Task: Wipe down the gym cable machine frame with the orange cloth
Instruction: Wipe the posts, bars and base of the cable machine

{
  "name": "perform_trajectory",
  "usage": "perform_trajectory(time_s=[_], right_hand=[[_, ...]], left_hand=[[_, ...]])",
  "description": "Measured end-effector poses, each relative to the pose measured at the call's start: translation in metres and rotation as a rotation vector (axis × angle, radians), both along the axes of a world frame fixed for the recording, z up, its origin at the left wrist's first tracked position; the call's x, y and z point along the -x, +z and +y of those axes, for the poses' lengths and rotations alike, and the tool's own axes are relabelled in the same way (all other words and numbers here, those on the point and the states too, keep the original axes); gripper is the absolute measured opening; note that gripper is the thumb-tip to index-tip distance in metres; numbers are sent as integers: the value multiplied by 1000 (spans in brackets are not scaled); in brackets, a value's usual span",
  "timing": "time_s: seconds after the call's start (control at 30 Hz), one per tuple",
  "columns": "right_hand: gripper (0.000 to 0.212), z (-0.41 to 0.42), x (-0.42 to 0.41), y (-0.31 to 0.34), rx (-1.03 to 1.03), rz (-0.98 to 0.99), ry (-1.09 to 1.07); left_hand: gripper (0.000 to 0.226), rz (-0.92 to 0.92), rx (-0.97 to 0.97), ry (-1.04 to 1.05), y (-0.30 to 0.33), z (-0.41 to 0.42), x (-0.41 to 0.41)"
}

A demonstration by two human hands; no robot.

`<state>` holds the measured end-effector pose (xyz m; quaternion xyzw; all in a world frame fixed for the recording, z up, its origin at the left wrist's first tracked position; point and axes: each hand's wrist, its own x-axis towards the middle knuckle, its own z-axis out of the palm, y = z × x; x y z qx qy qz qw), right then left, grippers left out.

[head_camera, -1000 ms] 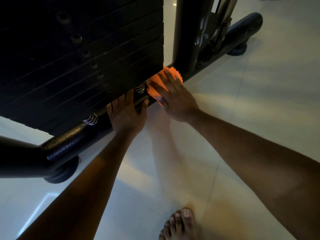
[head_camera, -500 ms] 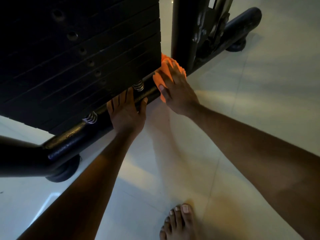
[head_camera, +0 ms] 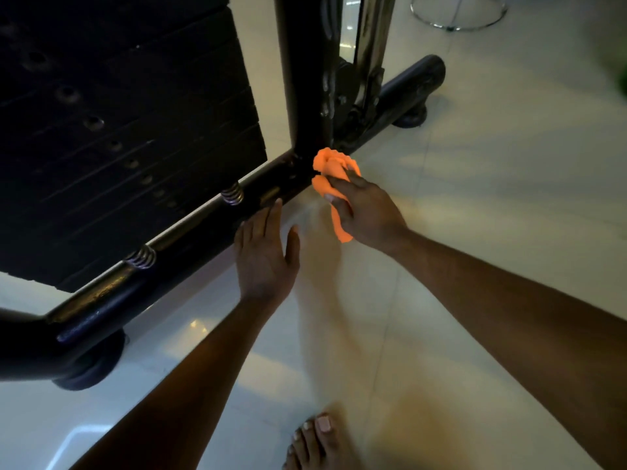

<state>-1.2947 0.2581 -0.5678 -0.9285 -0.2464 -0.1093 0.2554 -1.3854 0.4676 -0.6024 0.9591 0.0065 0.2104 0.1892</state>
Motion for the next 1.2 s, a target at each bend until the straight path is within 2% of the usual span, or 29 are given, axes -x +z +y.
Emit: perform_trajectory(time_s=[0.13, 0.33, 0.5, 0.67, 0.8, 0.9, 0.97, 1.1, 1.13, 1.2], right_hand=[[43, -36, -3, 16, 13, -1, -43], [48, -53, -33, 13, 31, -2, -96], [48, -36, -85, -7, 86, -28, -86], [56, -18, -116, -35, 159, -91, -46], [57, -41, -147, -41, 334, -116, 22], [59, -9, -132, -37, 150, 1, -126], [58, -1, -123, -40, 109, 45, -131], [59, -55, -167, -41, 325, -207, 131], [61, -62, -174, -39, 337, -215, 120], [60, -48, -166, -41, 237, -172, 46]], left_hand=[[58, 2, 104, -66, 13, -29, -31], [62, -48, 109, -45, 19, -50, -85], [68, -7, -38, 100, 2, -45, -133], [63, -23, -167, 206, -14, -46, -148], [64, -37, -175, 209, -13, -45, -147], [64, -15, -201, 211, -13, -46, -148], [64, -12, -213, 219, -11, -50, -148], [63, -23, -219, 224, -7, -54, -151], [63, -27, -227, 223, -7, -54, -151], [64, -34, -236, 217, -7, -53, -151]])
